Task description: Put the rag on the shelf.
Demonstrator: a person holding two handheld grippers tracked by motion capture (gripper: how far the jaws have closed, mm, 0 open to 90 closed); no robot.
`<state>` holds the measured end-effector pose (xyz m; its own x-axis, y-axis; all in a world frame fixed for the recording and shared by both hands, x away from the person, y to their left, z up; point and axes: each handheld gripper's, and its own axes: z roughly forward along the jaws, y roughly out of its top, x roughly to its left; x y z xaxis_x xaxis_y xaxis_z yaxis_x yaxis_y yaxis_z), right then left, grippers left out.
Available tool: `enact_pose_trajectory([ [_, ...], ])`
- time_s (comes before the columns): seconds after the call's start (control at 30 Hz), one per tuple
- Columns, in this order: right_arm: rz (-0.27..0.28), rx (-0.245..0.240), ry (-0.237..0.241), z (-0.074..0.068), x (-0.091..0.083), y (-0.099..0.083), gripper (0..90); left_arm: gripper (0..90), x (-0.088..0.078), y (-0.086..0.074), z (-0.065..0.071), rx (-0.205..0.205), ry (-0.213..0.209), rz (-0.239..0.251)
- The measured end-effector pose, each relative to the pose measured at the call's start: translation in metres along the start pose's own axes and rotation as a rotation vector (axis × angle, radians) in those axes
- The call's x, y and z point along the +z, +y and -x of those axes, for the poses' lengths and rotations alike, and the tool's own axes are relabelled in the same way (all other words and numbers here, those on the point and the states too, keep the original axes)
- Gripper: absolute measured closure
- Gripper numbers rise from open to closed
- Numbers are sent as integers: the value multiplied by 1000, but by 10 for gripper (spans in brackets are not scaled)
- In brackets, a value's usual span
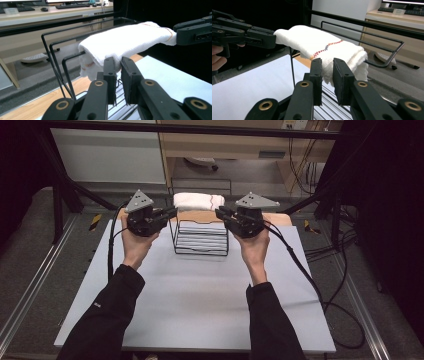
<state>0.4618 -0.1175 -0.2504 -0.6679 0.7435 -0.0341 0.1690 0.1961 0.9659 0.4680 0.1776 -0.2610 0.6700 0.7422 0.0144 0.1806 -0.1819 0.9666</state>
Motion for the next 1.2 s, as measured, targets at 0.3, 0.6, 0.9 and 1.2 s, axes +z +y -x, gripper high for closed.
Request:
enact_pose_trajectory([
  [0.3, -22, 35, 7, 5, 3, -8, 805, 825, 8, -6, 0, -3, 9, -41],
  [0.6, -49, 38, -9, 5, 10, -11, 856, 848, 15, -10, -1, 2, 29, -79],
  [0.9, -81, 64, -35, 10, 22, -15, 858, 855, 24, -13, -4, -6, 44, -103],
  [1.2, -72, 66, -36, 14, 20, -15, 790, 835, 23, -13, -5, -18, 37, -101],
])
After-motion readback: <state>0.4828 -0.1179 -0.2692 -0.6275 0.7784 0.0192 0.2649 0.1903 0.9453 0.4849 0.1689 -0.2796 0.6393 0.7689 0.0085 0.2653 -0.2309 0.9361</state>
